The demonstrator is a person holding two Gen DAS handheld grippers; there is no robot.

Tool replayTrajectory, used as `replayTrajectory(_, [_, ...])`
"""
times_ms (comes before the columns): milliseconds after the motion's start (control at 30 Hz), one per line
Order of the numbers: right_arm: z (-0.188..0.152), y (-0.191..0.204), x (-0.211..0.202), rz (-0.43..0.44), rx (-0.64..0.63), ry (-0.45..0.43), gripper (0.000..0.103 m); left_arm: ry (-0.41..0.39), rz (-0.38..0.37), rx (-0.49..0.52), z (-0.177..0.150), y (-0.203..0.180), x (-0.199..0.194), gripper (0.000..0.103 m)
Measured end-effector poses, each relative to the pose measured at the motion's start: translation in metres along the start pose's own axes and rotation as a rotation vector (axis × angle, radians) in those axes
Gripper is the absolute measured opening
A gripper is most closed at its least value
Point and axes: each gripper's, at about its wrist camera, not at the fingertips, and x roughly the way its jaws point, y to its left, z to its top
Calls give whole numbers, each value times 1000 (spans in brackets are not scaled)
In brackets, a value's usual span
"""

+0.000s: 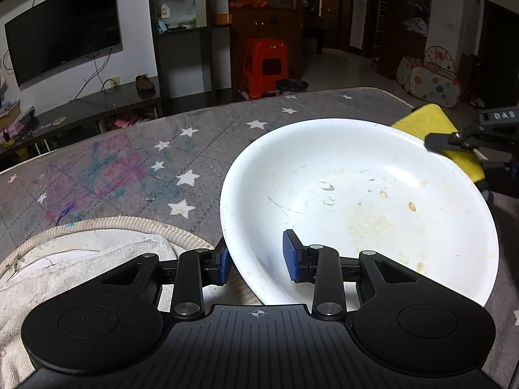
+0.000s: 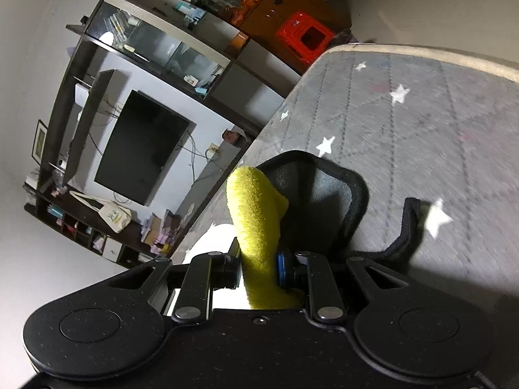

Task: Clean bowl
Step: 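Wipe the bowl rim with the cloth in the right tool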

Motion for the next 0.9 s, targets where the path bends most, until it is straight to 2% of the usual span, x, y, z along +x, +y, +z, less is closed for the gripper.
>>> replayTrajectory(67, [3, 2, 4, -7, -8, 3, 22, -1, 0, 1, -4, 11, 3, 35])
replayTrajectory(233, [9, 11, 17, -24, -33, 14, 22, -4, 3, 3, 6, -2, 20, 35])
replayTrajectory(433, [14, 17, 33, -31, -40, 36, 22, -8, 7, 10, 8, 8, 32, 36])
replayTrajectory(500, [15, 19, 37, -39, -49, 42, 22, -9, 12, 18, -16, -41, 11, 36])
replayTrajectory(533, [15, 20, 38, -43, -53, 45, 22, -9, 12, 17, -15, -45, 11, 36])
replayTrajectory(600, [13, 20, 35, -41, -51, 43, 22, -10, 11, 15, -20, -25, 3, 36])
replayTrajectory(700, [12, 16, 26, -30, -37, 40, 21, -11, 10, 14, -29, -13, -2, 36])
replayTrajectory(733, [12, 15, 23, -26, -32, 39, 21, -11, 8, 13, -26, 7, -1, 36])
replayTrajectory(833, [9, 11, 12, -21, -24, 32, 21, -12, 8, 10, -24, 14, -4, 36])
replayTrajectory(900, [7, 8, 7, -17, -18, 30, 21, -12, 9, 9, -26, 2, -7, 36])
